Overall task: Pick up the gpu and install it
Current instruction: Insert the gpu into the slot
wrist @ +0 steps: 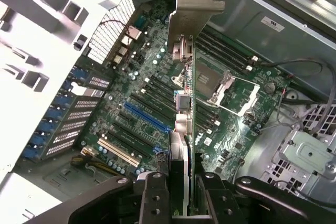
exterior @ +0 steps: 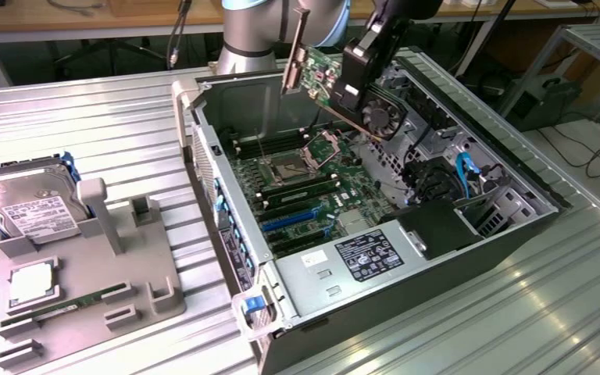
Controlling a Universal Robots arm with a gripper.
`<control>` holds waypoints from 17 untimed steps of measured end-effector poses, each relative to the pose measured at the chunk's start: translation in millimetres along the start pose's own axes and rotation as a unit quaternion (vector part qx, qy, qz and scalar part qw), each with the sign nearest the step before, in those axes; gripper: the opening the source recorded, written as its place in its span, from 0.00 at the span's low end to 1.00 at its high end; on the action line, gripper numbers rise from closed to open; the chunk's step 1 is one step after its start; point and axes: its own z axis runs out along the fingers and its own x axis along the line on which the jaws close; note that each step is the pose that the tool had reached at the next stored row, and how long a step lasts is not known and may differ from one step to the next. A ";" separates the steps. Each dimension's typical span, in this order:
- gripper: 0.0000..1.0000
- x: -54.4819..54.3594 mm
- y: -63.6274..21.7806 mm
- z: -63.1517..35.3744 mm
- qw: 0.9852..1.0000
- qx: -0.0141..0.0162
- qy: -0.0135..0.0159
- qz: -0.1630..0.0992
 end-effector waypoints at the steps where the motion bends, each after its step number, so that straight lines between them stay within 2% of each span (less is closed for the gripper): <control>1: 0.27 0.0 0.0 0.0 1.000 0.000 0.000 -0.005; 6: 0.27 0.1 -0.1 0.0 1.000 0.001 0.003 -0.029; 17: 0.27 0.2 -0.3 0.0 0.996 0.001 0.008 -0.084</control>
